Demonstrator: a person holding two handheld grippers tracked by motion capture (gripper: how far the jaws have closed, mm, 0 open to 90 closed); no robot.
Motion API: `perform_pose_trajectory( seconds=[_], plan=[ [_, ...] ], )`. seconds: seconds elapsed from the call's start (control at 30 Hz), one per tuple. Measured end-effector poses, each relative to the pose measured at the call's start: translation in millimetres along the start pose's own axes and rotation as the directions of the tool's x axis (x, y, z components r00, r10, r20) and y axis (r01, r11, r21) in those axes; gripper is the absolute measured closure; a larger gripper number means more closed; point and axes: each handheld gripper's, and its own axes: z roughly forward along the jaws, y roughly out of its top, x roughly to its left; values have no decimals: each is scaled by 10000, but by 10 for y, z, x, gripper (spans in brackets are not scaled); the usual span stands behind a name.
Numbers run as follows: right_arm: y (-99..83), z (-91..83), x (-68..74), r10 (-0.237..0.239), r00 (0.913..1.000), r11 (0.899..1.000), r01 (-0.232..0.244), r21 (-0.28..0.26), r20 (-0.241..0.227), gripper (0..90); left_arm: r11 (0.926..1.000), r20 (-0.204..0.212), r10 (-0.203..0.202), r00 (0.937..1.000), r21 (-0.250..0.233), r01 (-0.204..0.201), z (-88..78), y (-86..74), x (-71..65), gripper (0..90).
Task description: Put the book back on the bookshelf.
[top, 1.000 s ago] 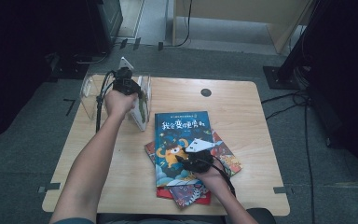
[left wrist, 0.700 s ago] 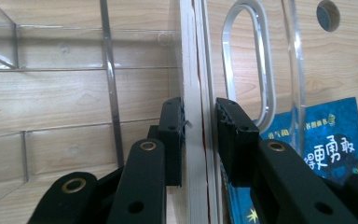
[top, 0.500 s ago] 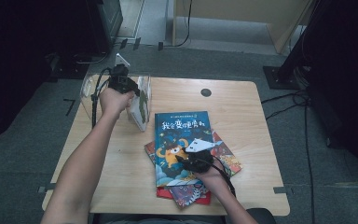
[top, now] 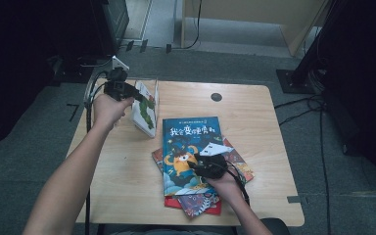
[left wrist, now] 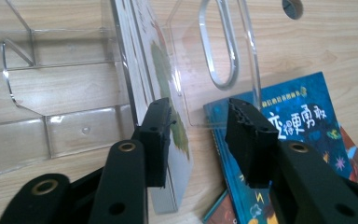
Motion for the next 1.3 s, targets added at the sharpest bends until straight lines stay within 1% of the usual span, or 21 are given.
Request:
perform_pose_trajectory(
  seconds=[0.03,0.07,0.13,0.17,0.23,0.3,0.37,0.43,0.47,0.53,0.57,0.67,0.73,0.77,0.8,0.87,0.97,1.1,1.17,1.2,1.3],
  plan=[
    [-3,-5,-19,-13,10000,10000,13,-28,49,575,10000,59,42,10000,-42,-42,-16,-21,-5,592],
    [-5,-13,-35,10,10000,10000,-10,-47,92,575,9998,110,172,9998,46,-172,-40,-53,-10,587],
    [-9,-49,-99,157,9996,9998,-154,-162,217,576,9996,130,264,9996,28,-265,-64,-90,-14,561],
    [-9,-49,-99,157,9996,9998,-154,-162,217,576,9995,160,328,9993,25,-328,-83,-117,-17,561],
    [-9,-71,-149,282,9991,9993,-275,-236,313,577,9991,327,424,9986,1,-424,-109,-176,-20,551],
    [-8,-87,-186,303,9988,9993,-294,-237,380,577,9989,538,473,9974,-74,-470,-134,-252,-25,542],
    [-9,-112,-227,348,9983,9990,-335,-285,465,577,9983,615,571,9965,-122,-565,-156,-351,-32,533],
    [-17,-147,-275,464,9974,9982,-443,-399,549,582,9980,815,617,9948,-169,-605,-171,-448,-20,529],
    [-21,-163,-298,534,9968,9977,-508,-444,589,584,9982,883,552,9946,-263,-531,-172,-494,-14,528],
    [-32,-194,-344,663,9956,9966,-627,-543,663,589,9976,987,636,9931,-342,-604,-171,-581,1,527],
    [-43,-222,-387,807,9939,9951,-761,-627,752,596,9975,1027,639,9927,-367,-604,-162,-622,6,523],
    [-59,-251,-434,917,9921,9937,-857,-716,855,600,9970,1217,689,9902,-438,-640,-153,-732,30,517],
    [-89,-305,-518,1109,9883,9915,-1027,-800,1044,605,9964,1244,776,9892,-425,-728,-145,-798,40,511],
    [-89,-305,-518,1109,9883,9915,-1027,-800,1044,605,9962,1267,800,9887,-443,-749,-141,-829,43,511],
    [-100,-322,-544,1205,9863,9903,-1115,-832,1122,607,9960,1303,820,9881,-465,-765,-137,-858,48,510],
    [-122,-356,-602,1328,9831,9886,-1223,-883,1258,612,9954,1380,862,9867,-538,-794,-121,-916,47,509],
    [-146,-393,-657,1521,9783,9857,-1397,-945,1404,622,9938,1376,1028,9851,-560,-959,-77,-1010,35,520],
    [-170,-416,-700,1497,9758,9862,-1359,-946,1595,626,9896,1415,1384,9802,-588,-1313,18,-1143,33,560],
    [-179,-418,-718,1514,9746,9860,-1371,-952,1652,631,9884,1420,1470,9789,-591,-1399,63,-1192,50,577],
    [-187,-411,-742,1615,9716,9846,-1469,-948,1727,636,9888,1505,1449,9779,-571,-1377,91,-1217,62,595],
    [-196,-404,-768,1649,9692,9843,-1499,-928,1832,642,9880,1747,1517,9729,-554,-1441,176,-1291,77,609]
  ],
)
